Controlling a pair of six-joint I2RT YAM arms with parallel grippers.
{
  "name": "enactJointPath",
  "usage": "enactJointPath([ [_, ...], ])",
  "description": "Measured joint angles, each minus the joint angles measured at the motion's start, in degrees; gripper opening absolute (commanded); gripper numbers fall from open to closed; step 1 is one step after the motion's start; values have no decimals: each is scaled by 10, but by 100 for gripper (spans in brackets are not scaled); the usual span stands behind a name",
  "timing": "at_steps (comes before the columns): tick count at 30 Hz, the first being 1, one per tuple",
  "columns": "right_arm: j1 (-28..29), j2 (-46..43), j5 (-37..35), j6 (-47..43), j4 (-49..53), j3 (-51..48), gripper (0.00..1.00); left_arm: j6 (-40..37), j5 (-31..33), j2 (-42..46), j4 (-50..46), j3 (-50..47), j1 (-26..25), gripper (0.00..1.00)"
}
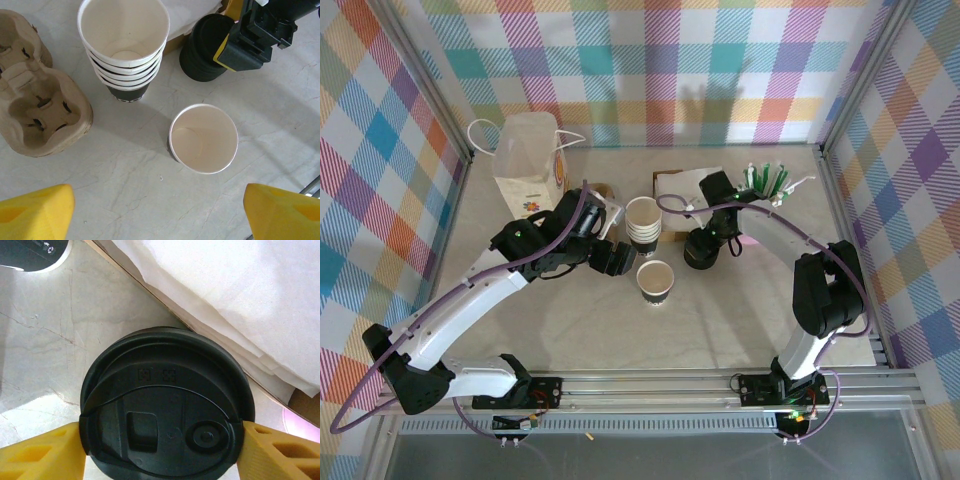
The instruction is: Pack the takeout coffee
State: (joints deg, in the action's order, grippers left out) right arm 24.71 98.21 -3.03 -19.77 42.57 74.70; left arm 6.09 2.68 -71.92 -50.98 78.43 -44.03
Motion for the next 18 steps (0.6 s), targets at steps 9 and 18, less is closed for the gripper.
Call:
enactJointPath([
  [9, 0, 0, 0, 17, 15, 10, 65, 0, 4, 5, 0, -3, 0, 87],
  [18, 0, 0, 1, 43, 36, 27, 64, 0, 4, 5, 1, -4, 0, 87],
])
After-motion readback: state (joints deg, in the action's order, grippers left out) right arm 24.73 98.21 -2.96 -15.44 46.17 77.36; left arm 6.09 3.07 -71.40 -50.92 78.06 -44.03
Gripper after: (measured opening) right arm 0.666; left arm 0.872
